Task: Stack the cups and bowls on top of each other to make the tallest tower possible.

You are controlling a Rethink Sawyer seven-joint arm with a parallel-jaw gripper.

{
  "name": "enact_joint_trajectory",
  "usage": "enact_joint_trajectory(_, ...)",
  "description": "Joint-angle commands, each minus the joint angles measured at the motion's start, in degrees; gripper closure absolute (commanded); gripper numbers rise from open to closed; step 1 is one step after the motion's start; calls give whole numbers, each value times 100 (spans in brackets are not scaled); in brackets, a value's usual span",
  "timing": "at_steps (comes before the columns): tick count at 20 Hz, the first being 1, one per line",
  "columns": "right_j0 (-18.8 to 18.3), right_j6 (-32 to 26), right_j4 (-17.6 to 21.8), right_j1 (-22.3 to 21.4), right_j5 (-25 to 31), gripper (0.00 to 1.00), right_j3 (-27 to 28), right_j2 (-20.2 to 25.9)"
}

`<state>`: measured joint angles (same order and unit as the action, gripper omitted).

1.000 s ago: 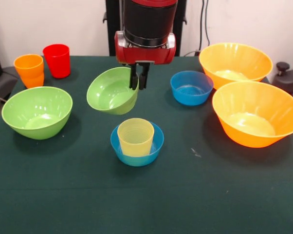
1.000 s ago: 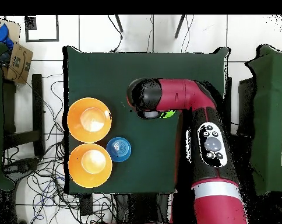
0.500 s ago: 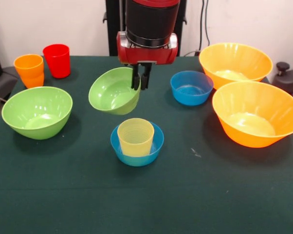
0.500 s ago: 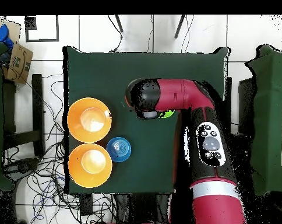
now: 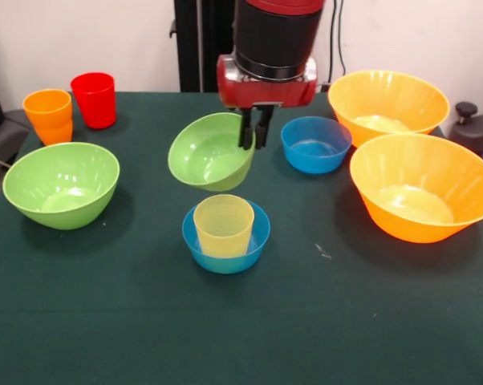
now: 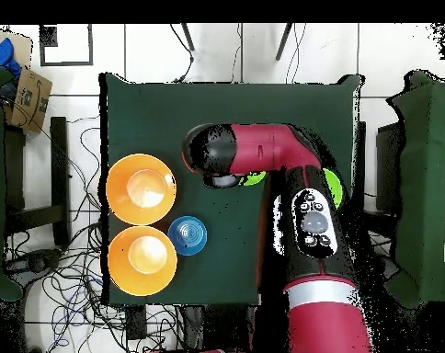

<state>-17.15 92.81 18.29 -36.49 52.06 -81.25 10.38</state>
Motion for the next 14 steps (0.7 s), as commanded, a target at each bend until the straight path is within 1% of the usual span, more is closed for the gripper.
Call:
enact_joint_trajectory(1,266,893,-68,363,-395,100,99,75)
enact_joint_trajectory(5,312,971,-63,411,-587,100,207,64)
enact_joint_trajectory(10,321,915,-44,487,-476,100,438,44)
enact_joint_trajectory(14,335,940,10,592,-560,100,548,8)
